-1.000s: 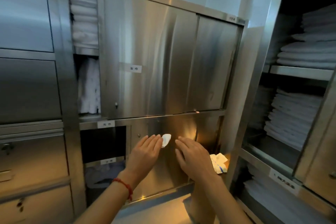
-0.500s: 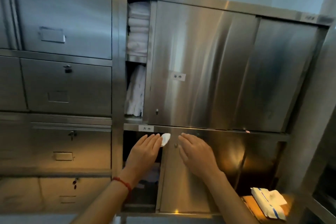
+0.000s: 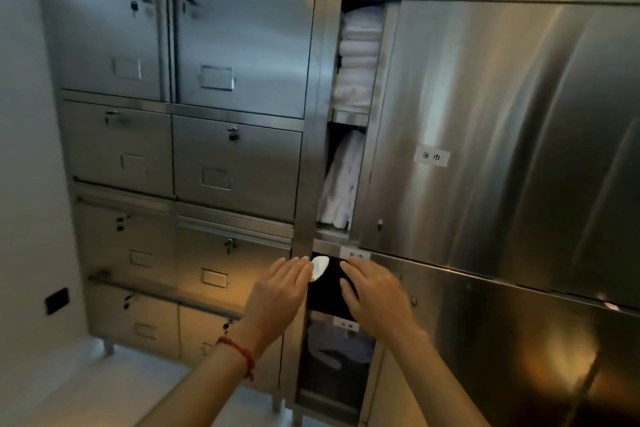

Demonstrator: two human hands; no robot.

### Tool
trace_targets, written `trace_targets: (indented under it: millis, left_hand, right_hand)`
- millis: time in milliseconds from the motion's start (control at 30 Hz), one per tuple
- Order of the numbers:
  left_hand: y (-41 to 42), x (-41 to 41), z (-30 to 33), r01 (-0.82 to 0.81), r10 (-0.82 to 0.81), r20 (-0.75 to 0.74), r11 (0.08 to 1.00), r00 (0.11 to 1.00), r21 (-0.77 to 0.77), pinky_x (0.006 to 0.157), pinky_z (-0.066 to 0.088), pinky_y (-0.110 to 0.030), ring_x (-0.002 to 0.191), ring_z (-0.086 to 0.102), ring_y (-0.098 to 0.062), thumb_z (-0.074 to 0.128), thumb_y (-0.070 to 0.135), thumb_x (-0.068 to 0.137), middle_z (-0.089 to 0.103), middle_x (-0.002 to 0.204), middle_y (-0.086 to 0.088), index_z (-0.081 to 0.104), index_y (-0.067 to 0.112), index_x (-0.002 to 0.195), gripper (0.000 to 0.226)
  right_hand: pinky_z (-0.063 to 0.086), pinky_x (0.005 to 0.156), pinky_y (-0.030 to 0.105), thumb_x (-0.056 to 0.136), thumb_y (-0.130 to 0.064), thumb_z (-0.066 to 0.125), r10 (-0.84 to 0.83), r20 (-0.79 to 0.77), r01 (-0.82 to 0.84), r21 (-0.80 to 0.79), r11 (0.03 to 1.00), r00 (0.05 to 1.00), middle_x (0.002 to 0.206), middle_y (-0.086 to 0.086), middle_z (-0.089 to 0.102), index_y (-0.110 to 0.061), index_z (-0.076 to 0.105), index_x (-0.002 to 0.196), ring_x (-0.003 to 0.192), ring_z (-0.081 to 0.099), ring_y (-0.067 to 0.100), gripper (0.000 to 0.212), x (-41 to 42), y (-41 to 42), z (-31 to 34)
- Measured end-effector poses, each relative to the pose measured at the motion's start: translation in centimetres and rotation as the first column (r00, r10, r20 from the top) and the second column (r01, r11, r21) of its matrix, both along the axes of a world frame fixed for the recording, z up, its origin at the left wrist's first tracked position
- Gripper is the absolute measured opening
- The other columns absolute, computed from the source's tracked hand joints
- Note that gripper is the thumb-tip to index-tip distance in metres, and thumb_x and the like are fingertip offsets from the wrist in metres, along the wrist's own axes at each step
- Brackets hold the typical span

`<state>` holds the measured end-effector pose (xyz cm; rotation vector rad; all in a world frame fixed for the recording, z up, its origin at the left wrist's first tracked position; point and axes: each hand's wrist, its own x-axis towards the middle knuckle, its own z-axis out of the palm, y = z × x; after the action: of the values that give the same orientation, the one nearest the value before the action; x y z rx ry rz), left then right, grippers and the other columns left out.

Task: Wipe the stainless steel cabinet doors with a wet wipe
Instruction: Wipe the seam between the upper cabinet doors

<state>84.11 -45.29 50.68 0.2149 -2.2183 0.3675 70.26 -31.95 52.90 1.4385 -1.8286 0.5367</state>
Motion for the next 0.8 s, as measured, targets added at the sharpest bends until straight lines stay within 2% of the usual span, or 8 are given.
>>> trace_targets:
  millis: [133,233,400,633,800]
  left_hand:
    - [-3.0,1.7,-0.1,-0.061,0.061,-0.003,0.998,0.998,-0.005,0.081,0.055,-0.039,0.093,0.069,-0.023,0.091,0.006,0.044,0.071,0.102,-0.013,0.071,0.003,0.102,0.061]
    - [-5.7,3.1,0.0,-0.098,0.098,-0.012,0.995,0.995,-0.001,0.079,0.057,-0.039,0.091,0.070,-0.023,0.091,0.007,0.043,0.071,0.101,-0.013,0.071,0.002,0.101,0.062]
    - [-12.1,5.4,0.3,-0.144,0.143,-0.037,0.989,0.989,-0.026,0.079,0.055,-0.038,0.089,0.070,-0.023,0.091,0.007,0.044,0.071,0.099,-0.013,0.071,0.002,0.100,0.059]
    - [-22.8,8.5,1.0,-0.186,0.184,-0.033,0.981,0.982,-0.054,0.082,0.055,-0.038,0.093,0.069,-0.022,0.089,0.008,0.049,0.071,0.103,-0.013,0.071,0.002,0.102,0.056]
    - [-29.9,11.0,1.3,-0.210,0.210,-0.014,0.976,0.978,-0.064,0.082,0.054,-0.037,0.093,0.069,-0.021,0.091,0.010,0.045,0.071,0.103,-0.011,0.071,0.004,0.103,0.061]
  right_hand:
    - [0.053,0.079,0.022,0.085,-0.034,0.042,0.089,-0.020,-0.089,0.004,0.996,0.996,0.098,-0.004,0.072,-0.019,0.074,0.097,0.089,0.069,0.009,0.037,1.5,-3.9,0.0]
    - [0.054,0.079,0.023,0.082,-0.032,0.050,0.132,-0.022,-0.131,0.008,0.991,0.991,0.097,-0.003,0.073,-0.019,0.074,0.096,0.089,0.069,0.009,0.031,2.5,-7.3,0.0]
    - [0.053,0.082,0.027,0.087,-0.031,0.040,0.200,-0.008,-0.200,0.012,0.980,0.980,0.100,-0.002,0.071,-0.017,0.072,0.099,0.091,0.068,0.011,0.037,4.1,-14.7,-0.2]
    - [0.052,0.083,0.025,0.087,-0.033,0.039,0.256,0.003,-0.256,-0.008,0.967,0.967,0.099,-0.004,0.071,-0.019,0.071,0.099,0.092,0.067,0.008,0.036,7.1,-25.9,0.5]
    - [0.053,0.080,0.023,0.087,-0.034,0.038,0.263,0.003,-0.263,-0.039,0.964,0.965,0.100,-0.005,0.072,-0.020,0.072,0.100,0.093,0.068,0.007,0.039,8.9,-33.4,0.6]
